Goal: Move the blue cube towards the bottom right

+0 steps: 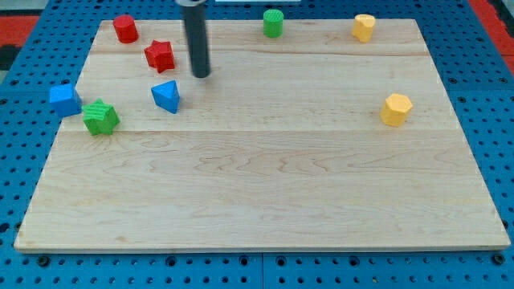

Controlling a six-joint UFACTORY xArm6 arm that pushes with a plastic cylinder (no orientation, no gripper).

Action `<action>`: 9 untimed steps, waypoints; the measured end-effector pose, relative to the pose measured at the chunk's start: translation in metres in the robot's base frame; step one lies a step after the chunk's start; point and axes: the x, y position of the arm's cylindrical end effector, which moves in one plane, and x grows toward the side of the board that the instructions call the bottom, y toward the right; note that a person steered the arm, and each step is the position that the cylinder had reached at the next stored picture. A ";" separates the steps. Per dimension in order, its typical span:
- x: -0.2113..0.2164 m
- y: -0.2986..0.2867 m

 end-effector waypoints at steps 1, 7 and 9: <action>0.003 -0.062; 0.099 -0.179; 0.164 -0.143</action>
